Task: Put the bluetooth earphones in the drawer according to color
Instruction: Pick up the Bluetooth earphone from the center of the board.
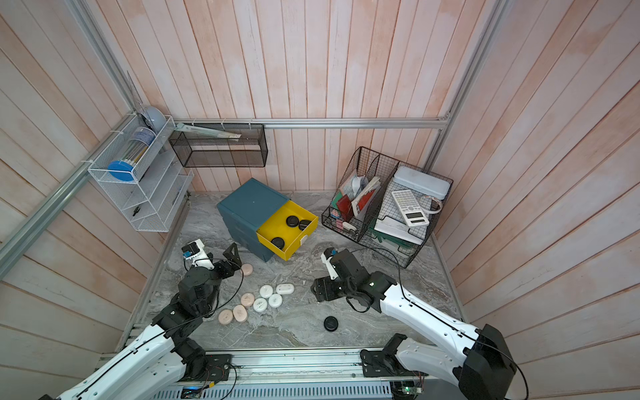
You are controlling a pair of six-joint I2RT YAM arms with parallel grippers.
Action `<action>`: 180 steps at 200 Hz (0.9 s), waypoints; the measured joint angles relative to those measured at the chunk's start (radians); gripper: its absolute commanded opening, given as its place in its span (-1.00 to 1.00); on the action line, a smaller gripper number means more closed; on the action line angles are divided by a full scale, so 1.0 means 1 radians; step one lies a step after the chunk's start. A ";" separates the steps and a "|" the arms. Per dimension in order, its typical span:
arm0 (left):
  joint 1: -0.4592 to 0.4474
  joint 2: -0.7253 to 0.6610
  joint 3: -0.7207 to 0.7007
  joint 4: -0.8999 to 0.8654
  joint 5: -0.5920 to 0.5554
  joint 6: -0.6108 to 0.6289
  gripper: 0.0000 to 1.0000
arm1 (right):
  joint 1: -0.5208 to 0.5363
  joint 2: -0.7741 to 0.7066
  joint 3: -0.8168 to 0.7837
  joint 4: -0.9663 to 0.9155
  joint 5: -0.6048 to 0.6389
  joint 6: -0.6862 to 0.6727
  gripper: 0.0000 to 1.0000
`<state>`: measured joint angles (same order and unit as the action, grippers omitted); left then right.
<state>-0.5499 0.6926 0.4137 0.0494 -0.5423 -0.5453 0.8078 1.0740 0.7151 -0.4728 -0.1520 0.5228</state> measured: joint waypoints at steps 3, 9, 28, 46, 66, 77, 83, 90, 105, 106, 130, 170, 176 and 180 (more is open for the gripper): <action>0.000 0.002 0.000 0.001 0.001 0.000 1.00 | 0.005 0.000 -0.006 0.000 0.002 0.004 0.63; 0.000 0.006 0.000 0.003 0.002 0.000 1.00 | 0.013 -0.001 -0.019 -0.001 0.005 0.013 0.62; 0.000 0.014 -0.001 0.005 0.007 0.000 1.00 | 0.035 0.000 -0.055 -0.008 0.018 0.042 0.62; 0.000 0.019 -0.002 0.011 0.010 0.000 1.00 | 0.056 0.008 -0.084 -0.018 0.036 0.064 0.62; 0.000 0.019 -0.005 0.019 0.011 0.002 1.00 | 0.090 0.036 -0.090 -0.029 0.050 0.084 0.62; 0.000 0.019 -0.006 0.019 0.011 0.003 1.00 | 0.103 0.056 -0.090 -0.034 0.056 0.093 0.62; 0.000 0.019 -0.006 0.019 0.011 0.003 1.00 | 0.109 0.068 -0.090 -0.039 0.062 0.100 0.62; 0.000 0.019 -0.006 0.019 0.011 0.003 1.00 | 0.115 0.084 -0.090 -0.047 0.066 0.105 0.62; 0.000 0.019 -0.006 0.019 0.011 0.003 1.00 | 0.129 0.120 -0.089 -0.067 0.073 0.114 0.61; 0.000 0.019 -0.006 0.019 0.011 0.003 1.00 | 0.130 0.122 -0.089 -0.067 0.074 0.114 0.61; 0.000 0.019 -0.006 0.020 0.011 0.003 1.00 | 0.144 0.200 -0.073 -0.116 0.072 0.117 0.60; 0.000 0.020 -0.006 0.023 0.011 0.003 1.00 | 0.198 0.314 -0.027 -0.150 0.080 0.115 0.56; 0.000 0.020 -0.006 0.023 0.011 0.003 1.00 | 0.206 0.325 -0.019 -0.153 0.083 0.115 0.54; 0.000 0.020 -0.006 0.023 0.011 0.003 1.00 | 0.209 0.328 -0.016 -0.153 0.084 0.116 0.52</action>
<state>-0.5495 0.7124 0.4072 0.0727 -0.5312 -0.5426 1.0164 1.4025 0.6987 -0.6262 -0.0685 0.6392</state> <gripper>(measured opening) 0.999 0.782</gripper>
